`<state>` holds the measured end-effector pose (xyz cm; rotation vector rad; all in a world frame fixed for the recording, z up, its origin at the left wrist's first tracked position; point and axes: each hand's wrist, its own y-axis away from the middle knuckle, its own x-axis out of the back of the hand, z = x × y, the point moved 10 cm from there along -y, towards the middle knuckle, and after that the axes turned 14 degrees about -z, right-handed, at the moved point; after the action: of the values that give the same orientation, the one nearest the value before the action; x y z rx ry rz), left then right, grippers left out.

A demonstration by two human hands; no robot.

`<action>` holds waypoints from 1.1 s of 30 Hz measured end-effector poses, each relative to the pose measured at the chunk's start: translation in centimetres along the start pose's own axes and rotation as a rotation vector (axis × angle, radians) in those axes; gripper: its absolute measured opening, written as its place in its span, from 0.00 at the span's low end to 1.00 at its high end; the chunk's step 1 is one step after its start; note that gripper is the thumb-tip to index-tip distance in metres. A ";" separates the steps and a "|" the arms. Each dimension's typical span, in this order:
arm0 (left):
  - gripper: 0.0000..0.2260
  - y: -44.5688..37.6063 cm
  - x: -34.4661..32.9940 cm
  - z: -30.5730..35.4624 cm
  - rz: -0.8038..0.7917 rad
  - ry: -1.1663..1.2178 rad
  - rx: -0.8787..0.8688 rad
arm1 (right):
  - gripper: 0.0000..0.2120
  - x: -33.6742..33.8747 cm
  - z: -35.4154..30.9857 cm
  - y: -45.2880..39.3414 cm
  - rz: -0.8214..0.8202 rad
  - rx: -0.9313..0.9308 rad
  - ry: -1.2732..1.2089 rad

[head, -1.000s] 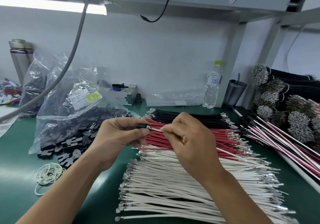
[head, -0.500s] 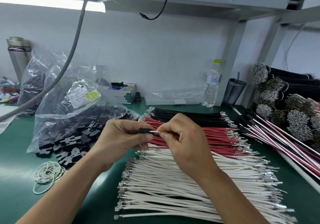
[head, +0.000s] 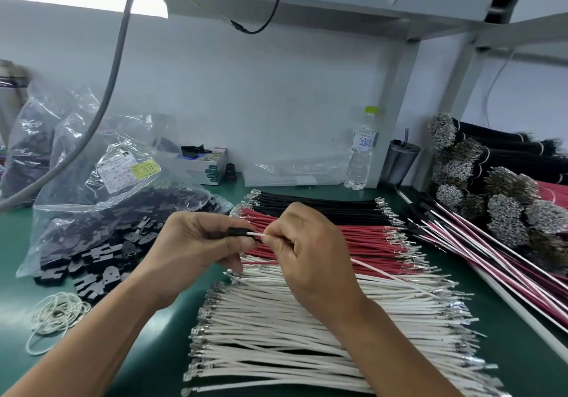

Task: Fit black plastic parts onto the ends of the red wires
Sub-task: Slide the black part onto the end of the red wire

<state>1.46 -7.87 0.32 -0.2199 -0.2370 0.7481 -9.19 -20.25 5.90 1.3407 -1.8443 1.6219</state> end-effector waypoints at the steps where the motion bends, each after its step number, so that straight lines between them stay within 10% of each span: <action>1: 0.12 0.0 0.1 0.1 0.005 0.020 -0.016 | 0.05 0.3 -0.4 -0.1 0.019 0.018 0.039; 8: 0.20 0.0 3.9 -0.4 0.193 0.312 -0.096 | 0.13 3.0 2.0 -0.5 -0.081 -0.054 0.201; 12: 0.18 0.0 4.1 -0.2 0.182 0.254 -0.086 | 0.08 10.1 3.1 0.1 0.193 -0.039 0.280; 18: 0.08 1.8 8.5 0.0 0.548 -0.546 0.101 | 0.08 19.6 16.1 3.5 0.131 -0.585 0.557; 24: 0.12 0.9 8.3 -0.9 0.460 -1.118 0.260 | 0.07 16.5 26.9 12.4 -0.356 -1.112 0.793; 33: 0.15 -1.3 6.6 -3.2 0.212 -1.487 0.413 | 0.10 16.2 24.7 9.6 -0.054 -0.833 0.736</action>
<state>7.93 -4.61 -1.44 0.7719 -1.4599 1.0365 -17.17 -50.25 5.49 0.3528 -1.6532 0.9117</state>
